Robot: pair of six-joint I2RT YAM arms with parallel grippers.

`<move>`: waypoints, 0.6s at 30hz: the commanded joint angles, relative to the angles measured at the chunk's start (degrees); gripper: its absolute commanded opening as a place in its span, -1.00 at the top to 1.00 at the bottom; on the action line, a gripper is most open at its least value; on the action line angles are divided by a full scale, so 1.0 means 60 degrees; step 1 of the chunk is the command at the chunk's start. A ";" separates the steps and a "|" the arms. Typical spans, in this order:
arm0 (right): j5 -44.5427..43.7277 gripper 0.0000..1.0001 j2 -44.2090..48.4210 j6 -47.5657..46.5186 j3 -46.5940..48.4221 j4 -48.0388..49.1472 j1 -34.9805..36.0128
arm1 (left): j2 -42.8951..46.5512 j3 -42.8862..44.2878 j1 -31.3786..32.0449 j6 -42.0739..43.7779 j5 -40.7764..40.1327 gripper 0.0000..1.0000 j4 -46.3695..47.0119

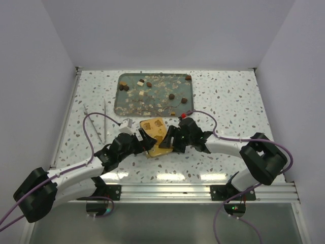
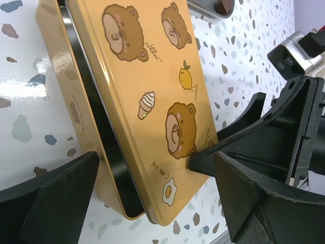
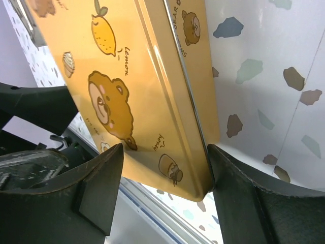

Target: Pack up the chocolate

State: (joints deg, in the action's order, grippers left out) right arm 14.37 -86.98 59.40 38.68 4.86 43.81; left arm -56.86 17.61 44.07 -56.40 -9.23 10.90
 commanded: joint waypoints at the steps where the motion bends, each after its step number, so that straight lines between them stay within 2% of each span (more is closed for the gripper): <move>1: -0.0227 -0.40 -0.0064 -0.0158 0.0395 -0.0093 0.0066 | 0.0160 0.0478 0.0052 0.0098 -0.0526 -1.00 -0.0306; 18: -0.0491 -0.38 0.0214 -0.0554 0.0790 -0.0488 0.0139 | 0.0307 0.0669 0.0037 0.0055 -0.0980 -1.00 -0.0937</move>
State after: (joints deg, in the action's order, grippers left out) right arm 12.97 -86.98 57.54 40.77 2.68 44.27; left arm -56.21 19.20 44.07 -56.38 -12.53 5.80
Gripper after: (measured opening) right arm 0.691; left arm 0.999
